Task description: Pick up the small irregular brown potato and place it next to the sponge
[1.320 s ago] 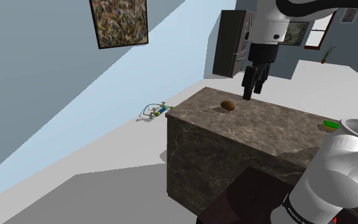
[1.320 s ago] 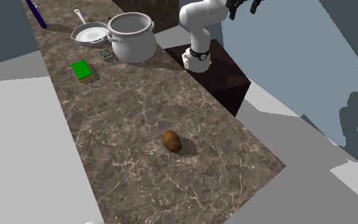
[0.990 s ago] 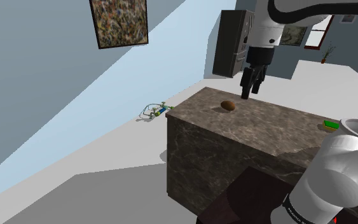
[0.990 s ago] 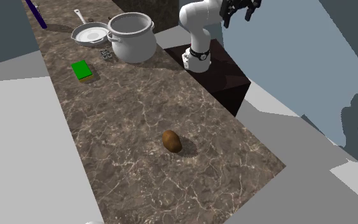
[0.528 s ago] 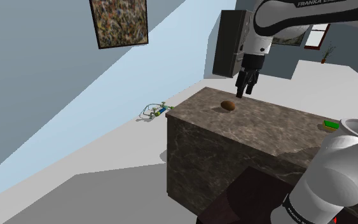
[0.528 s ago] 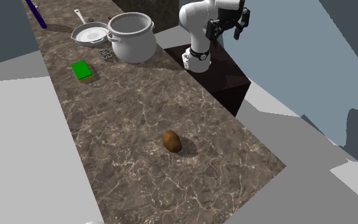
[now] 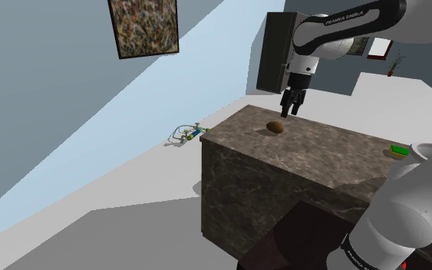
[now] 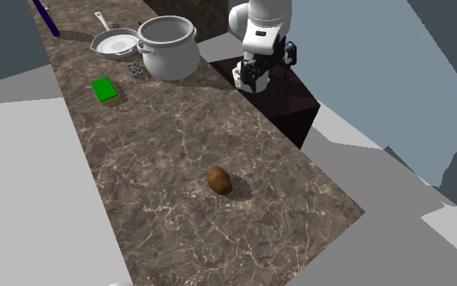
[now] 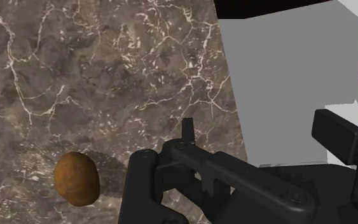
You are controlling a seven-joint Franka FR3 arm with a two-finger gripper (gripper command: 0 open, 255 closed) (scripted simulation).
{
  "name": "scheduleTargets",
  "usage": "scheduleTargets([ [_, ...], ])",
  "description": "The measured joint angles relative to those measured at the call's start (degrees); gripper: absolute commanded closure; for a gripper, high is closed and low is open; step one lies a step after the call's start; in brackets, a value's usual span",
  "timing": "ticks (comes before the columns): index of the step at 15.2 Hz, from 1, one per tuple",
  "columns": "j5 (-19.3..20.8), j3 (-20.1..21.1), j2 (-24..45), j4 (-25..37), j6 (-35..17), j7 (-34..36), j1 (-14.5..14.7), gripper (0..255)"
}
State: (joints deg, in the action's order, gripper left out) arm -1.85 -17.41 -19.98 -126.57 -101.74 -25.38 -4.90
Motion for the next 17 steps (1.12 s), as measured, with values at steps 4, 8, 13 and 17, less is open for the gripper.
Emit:
scheduleTargets([
  [4, -2.95, -3.82, 9.00, 5.58, -2.23, -5.48, -0.46, 0],
  [8, -7.11, -6.65, 17.94, 11.11, -3.75, -10.96, -1.49, 0],
  [13, -13.47, -8.55, 29.92, 20.71, -2.94, -17.43, -4.34, 0],
  [17, -18.54, -8.66, 40.00, 30.04, -0.96, -21.72, -8.18, 0],
])
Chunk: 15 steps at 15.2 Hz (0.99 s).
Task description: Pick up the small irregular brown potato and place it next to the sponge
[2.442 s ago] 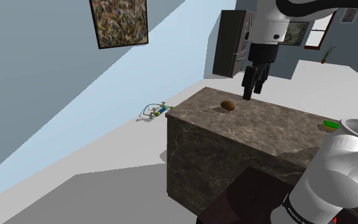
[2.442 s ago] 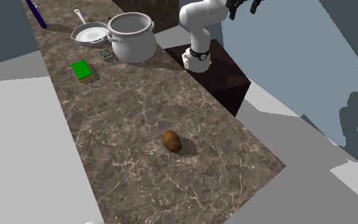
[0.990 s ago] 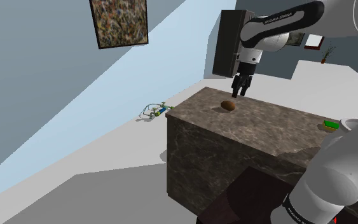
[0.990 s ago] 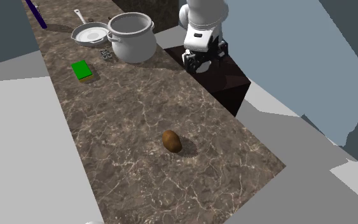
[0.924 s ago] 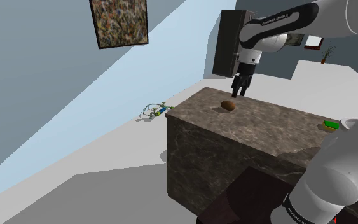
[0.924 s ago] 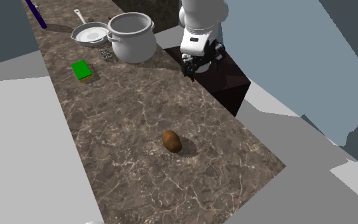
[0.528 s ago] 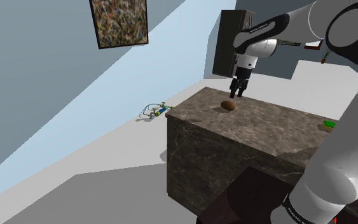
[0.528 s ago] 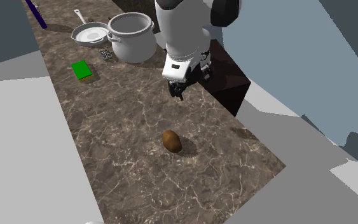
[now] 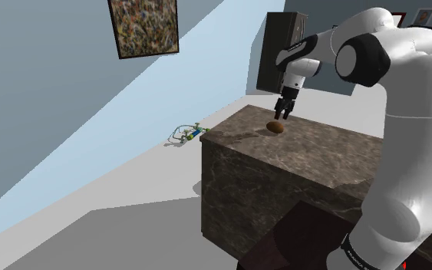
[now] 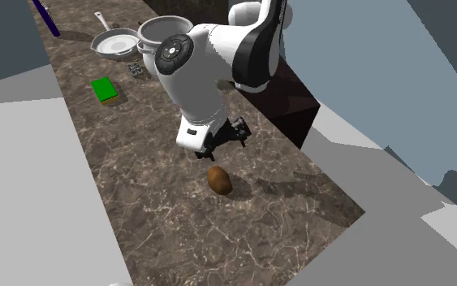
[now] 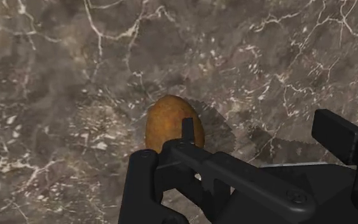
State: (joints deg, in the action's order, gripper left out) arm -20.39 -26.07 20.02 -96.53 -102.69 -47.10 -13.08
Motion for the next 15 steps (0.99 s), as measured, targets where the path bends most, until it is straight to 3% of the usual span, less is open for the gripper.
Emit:
scheduleTargets([
  [6, -5.90, 1.71, 14.57, 15.94, 4.15, -2.97, -6.55, 0],
  [15, -7.08, 2.42, 16.38, 13.26, -0.01, -3.91, -6.12, 0],
])
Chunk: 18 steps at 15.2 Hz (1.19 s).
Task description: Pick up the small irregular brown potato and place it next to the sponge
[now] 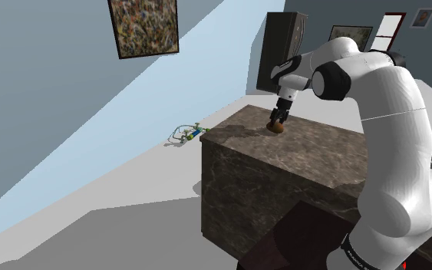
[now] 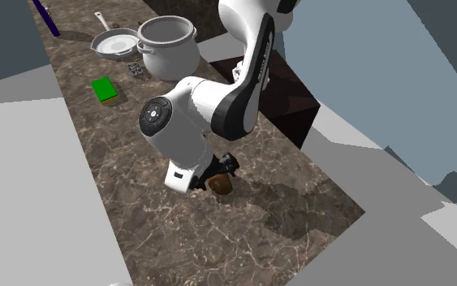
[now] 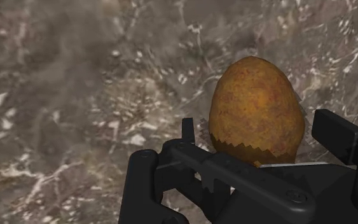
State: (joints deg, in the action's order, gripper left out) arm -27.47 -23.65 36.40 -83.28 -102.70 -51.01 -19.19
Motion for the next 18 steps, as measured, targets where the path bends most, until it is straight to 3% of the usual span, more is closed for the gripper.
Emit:
scheduleTargets([
  [5, -0.02, 0.01, -0.02, -0.16, -0.16, -0.02, 0.04, 0],
  [6, -0.02, 0.01, -0.02, -0.16, -0.16, -0.02, 0.04, 255],
  [18, 0.16, -0.08, -0.40, 0.16, 0.49, 0.23, 0.08, 255],
])
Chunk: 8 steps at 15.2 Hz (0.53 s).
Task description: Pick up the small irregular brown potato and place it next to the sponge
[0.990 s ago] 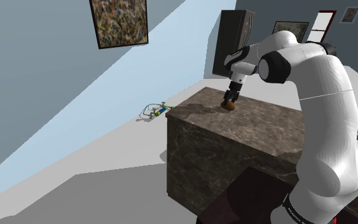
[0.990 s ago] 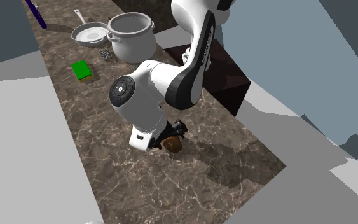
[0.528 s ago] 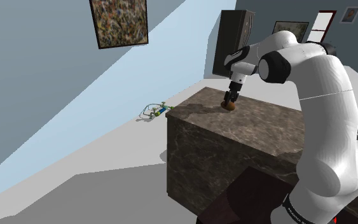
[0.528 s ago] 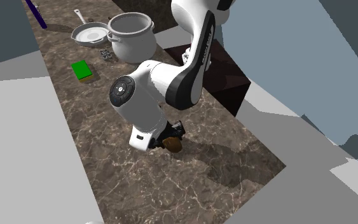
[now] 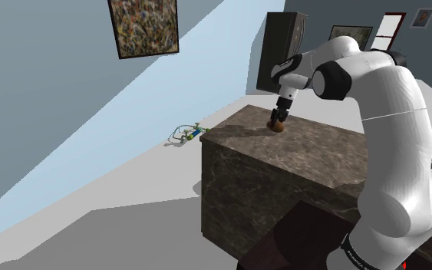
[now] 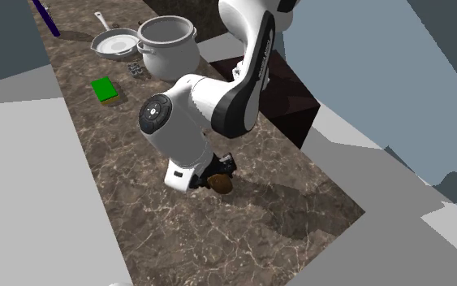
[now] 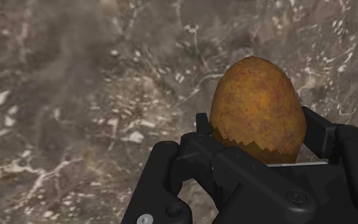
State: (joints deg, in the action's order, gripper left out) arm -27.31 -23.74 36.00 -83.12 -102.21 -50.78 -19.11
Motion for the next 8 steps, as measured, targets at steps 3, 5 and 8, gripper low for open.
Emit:
scheduleTargets([
  [3, 0.38, -0.22, -0.78, 0.86, 1.50, 0.45, -0.05, 255],
  [5, 0.67, -0.34, -1.35, 1.62, 2.70, 0.95, 0.02, 255],
  [8, 1.04, -0.55, -2.08, 2.76, 4.45, 1.43, -0.10, 255],
])
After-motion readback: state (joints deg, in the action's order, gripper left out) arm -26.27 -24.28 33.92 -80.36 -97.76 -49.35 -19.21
